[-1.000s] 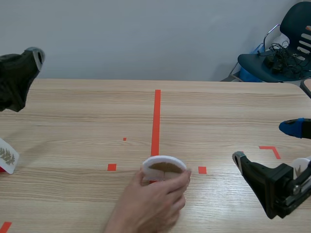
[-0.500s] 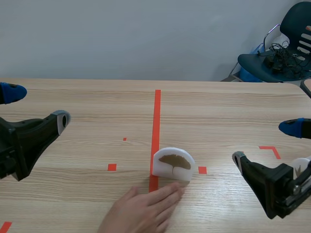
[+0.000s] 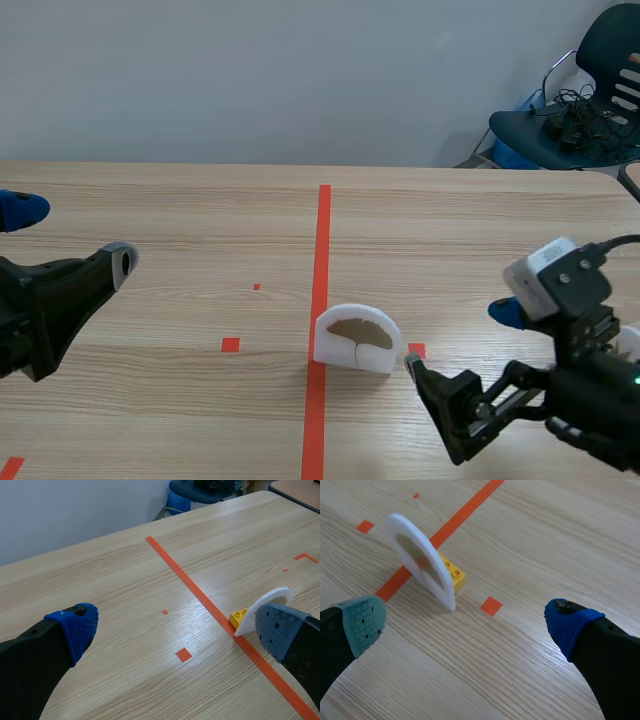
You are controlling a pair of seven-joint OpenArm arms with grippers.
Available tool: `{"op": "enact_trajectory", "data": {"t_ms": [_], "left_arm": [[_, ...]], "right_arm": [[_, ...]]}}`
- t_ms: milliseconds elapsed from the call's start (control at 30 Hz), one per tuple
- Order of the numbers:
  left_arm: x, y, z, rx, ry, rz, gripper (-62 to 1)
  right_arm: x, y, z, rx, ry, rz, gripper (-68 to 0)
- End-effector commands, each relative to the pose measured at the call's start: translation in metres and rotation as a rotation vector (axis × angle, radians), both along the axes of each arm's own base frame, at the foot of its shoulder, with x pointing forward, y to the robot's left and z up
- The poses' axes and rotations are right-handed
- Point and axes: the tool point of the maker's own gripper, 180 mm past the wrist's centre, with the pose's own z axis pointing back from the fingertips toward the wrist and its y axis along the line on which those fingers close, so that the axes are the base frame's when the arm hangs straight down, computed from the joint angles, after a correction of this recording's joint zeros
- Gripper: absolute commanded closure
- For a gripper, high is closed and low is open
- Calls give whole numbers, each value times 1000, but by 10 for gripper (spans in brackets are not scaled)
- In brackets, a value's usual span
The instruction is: Do the leaf sorting experiment
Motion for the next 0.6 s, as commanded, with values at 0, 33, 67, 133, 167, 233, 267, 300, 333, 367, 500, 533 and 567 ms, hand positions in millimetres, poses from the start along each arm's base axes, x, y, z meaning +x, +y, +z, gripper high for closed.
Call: {"op": "enact_trajectory", "data": {"t_ms": [0, 33, 67, 133, 167, 233, 267, 300, 333, 367, 500, 533, 567], "left_arm": [[1, -3, 7, -26, -23, -4, -623], [1, -3, 7, -26, -23, -4, -623], [1, -3, 7, -26, -23, -4, -623], [1, -3, 7, -26, -23, -4, -623], [1, -3, 7, -26, -23, -4, -623], [1, -3, 7, -26, -23, -4, -623], [1, -3, 7, -26, -23, -4, -623], [1, -3, 7, -26, -23, -4, -623], [1, -3, 7, -26, -23, -4, -623], [1, -3, 7, -26, -23, -4, -623], [1, -3, 7, -26, -23, -4, -623], [1, -3, 7, -26, -23, -4, -623], [1, -3, 7, -26, -23, -4, -623]], "right_arm": [[11, 9, 3, 18, -39, 26, -679], [13, 16, -3, 26, -40, 39, -679], [16, 23, -8, 34, -44, 52, -679], [21, 37, -17, 50, -53, 77, -679], [23, 44, -21, 53, -57, 92, -679], [28, 57, -30, 54, -63, 117, -679], [30, 62, -33, 56, -64, 127, -679], [31, 67, -36, 60, -64, 134, -679], [33, 72, -38, 68, -63, 138, -679], [34, 76, -40, 74, -59, 141, -679], [35, 82, -43, 72, -54, 152, -515], [35, 82, -43, 72, -55, 152, -443], [35, 82, -44, 70, -53, 152, -382]]}}
